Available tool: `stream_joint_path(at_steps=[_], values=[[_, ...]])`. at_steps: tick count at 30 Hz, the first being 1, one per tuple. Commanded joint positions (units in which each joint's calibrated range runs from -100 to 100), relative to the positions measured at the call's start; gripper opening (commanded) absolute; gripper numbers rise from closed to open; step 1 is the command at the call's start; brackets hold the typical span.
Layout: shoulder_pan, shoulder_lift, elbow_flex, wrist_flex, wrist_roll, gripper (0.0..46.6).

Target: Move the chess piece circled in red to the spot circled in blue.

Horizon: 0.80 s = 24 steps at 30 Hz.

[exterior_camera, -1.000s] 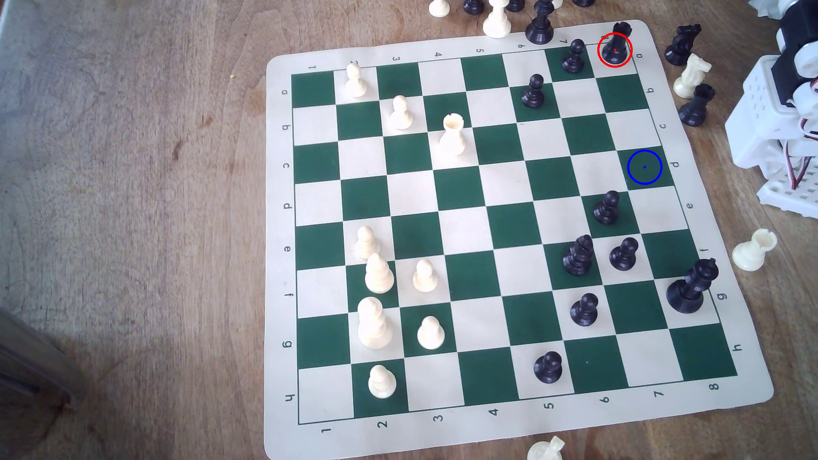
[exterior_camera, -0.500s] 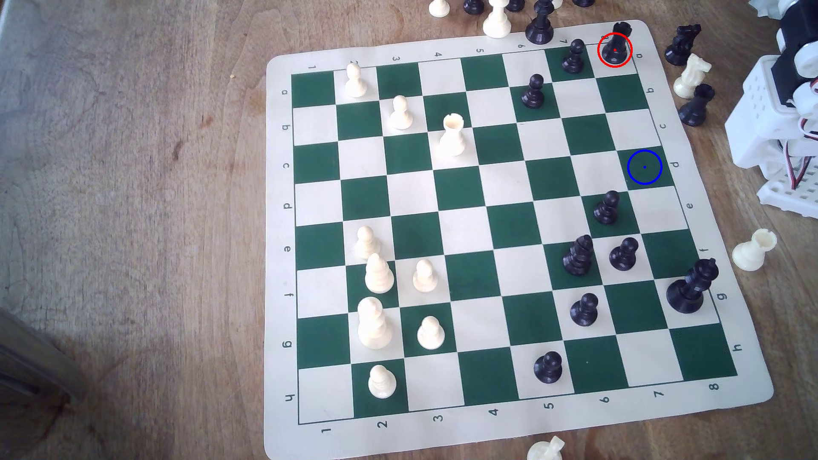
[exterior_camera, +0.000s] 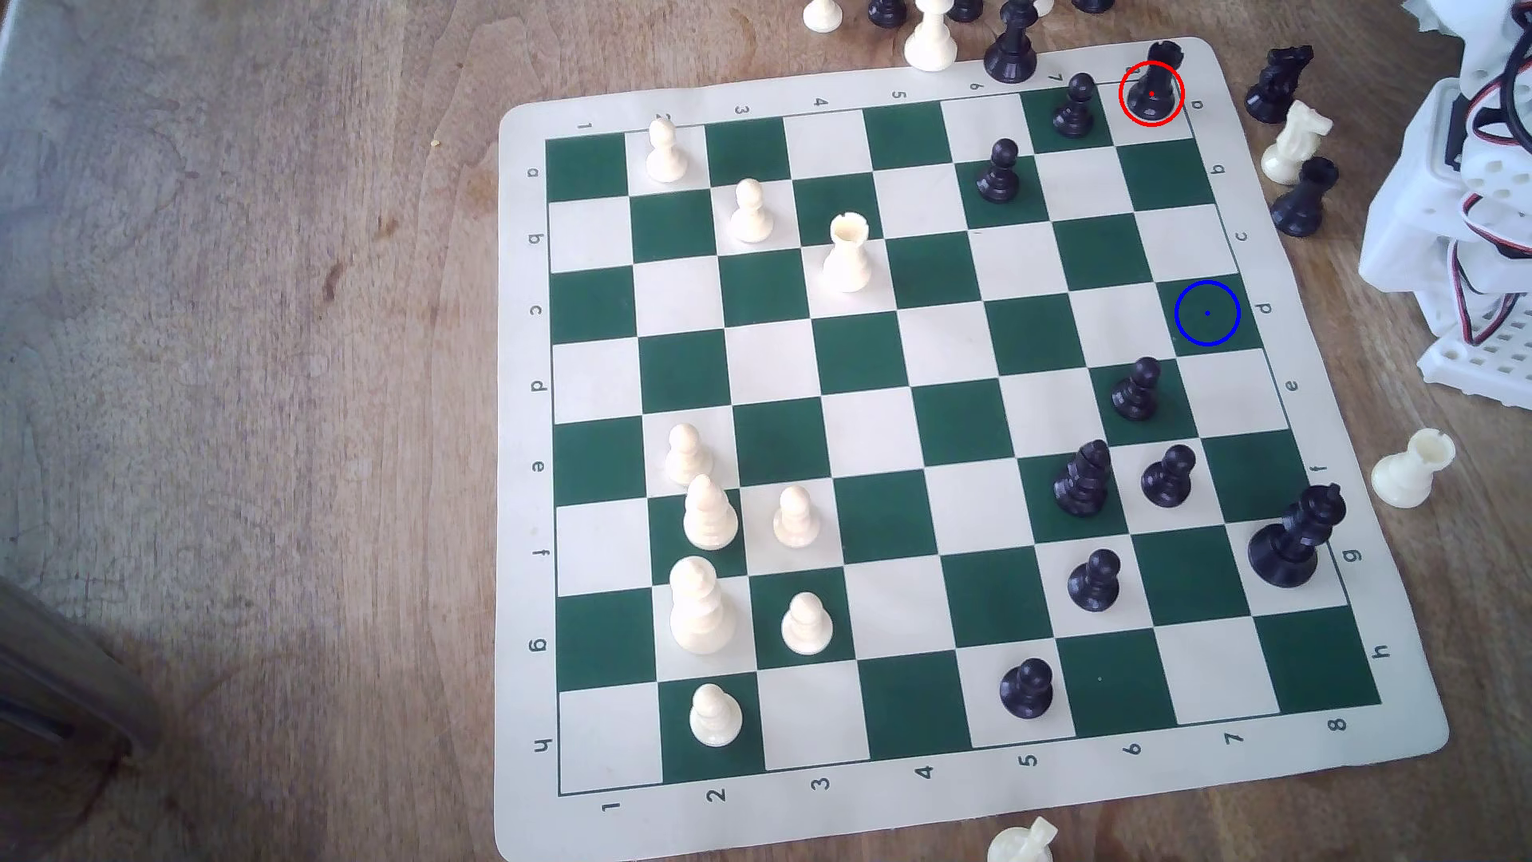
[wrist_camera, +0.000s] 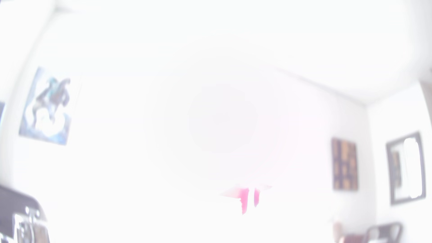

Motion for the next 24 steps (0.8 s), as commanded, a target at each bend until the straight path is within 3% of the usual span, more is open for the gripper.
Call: stream_joint_path(at_steps=[1, 2, 6, 9, 13, 19, 24], values=[[5.0, -0.4, -10.5, 31.0, -2.1, 0.1], [5.7, 0.1, -15.2, 39.0, -3.2, 0.1], [6.3, 5.4, -31.1, 65.7, -3.4, 0.2], [8.2, 18.8, -46.7, 87.5, -3.1, 0.8], [11.0, 32.9, -56.2, 97.0, -3.1, 2.3], [13.7, 46.7, -57.2, 99.0, -4.0, 13.8], [15.0, 52.8, -57.3, 98.7, -4.0, 15.0]])
